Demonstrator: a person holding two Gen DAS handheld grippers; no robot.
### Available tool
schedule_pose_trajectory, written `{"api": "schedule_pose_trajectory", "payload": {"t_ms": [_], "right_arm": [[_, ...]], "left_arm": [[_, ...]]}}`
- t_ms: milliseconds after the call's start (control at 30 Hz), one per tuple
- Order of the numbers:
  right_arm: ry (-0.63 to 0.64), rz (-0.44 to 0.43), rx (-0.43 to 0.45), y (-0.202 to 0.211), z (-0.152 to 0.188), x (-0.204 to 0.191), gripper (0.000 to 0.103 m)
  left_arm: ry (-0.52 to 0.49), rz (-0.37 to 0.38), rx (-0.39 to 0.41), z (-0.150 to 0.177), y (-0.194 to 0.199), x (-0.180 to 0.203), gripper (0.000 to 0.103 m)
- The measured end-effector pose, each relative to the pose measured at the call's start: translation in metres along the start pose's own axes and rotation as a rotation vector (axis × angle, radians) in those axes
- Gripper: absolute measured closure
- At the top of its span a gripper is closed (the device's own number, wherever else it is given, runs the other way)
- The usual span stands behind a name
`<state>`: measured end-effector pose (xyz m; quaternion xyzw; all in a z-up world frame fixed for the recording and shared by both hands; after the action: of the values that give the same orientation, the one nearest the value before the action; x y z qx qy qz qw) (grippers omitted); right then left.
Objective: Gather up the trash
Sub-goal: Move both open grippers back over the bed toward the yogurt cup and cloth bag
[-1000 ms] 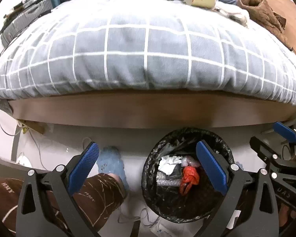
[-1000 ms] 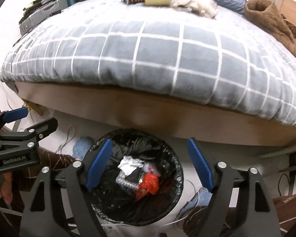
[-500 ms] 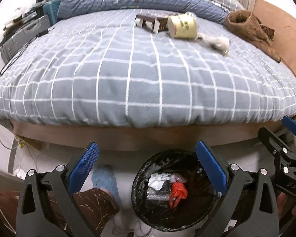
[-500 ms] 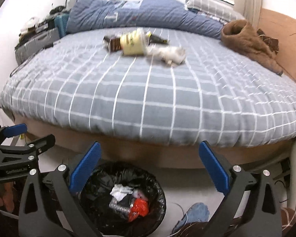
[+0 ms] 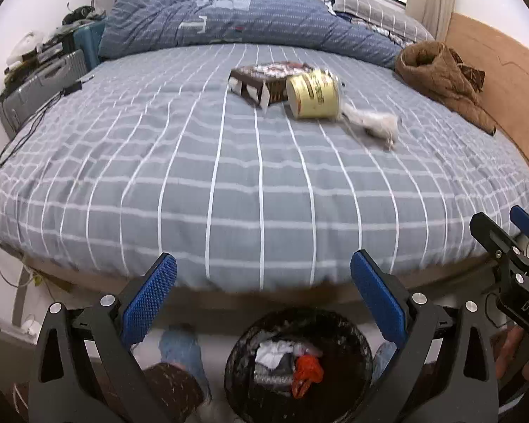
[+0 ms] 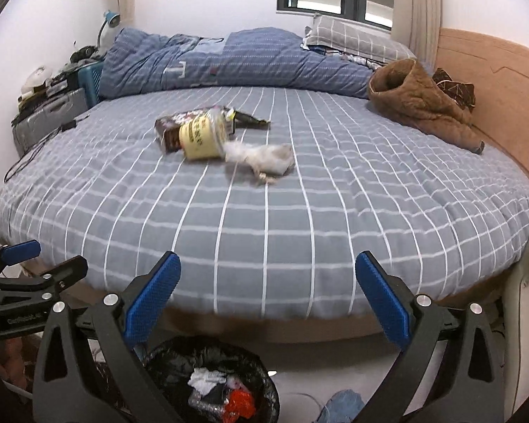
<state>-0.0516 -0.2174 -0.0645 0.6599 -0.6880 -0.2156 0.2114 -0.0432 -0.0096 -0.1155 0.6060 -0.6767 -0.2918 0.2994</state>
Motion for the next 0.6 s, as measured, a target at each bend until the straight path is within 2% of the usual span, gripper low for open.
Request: {"api": "schedule_pose_trajectory", "payload": {"t_ms": [233, 600], "right_arm": [[-0.023, 0.025, 0.021, -0.025, -0.028, 0.015, 0.008], [-0.011, 0.037, 0.016, -0.062, -0.054, 0.024, 0.008]], "left_arm": [[0.004, -0.002, 0.017, -0.032, -0.017, 0.003, 0.006], [-0.013, 0.009, 0.023, -0.074, -0.052, 0.017, 0.006]]}}
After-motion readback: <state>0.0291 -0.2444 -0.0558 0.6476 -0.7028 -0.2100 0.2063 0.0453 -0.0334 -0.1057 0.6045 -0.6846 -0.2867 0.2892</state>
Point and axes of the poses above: each gripper's, at about its wrist camera, not at the fingertips, and y roughly against the way its jaws point, x to its right, z to its underside, the point moved 8 cm from there along -y, roughly the way its jaws point
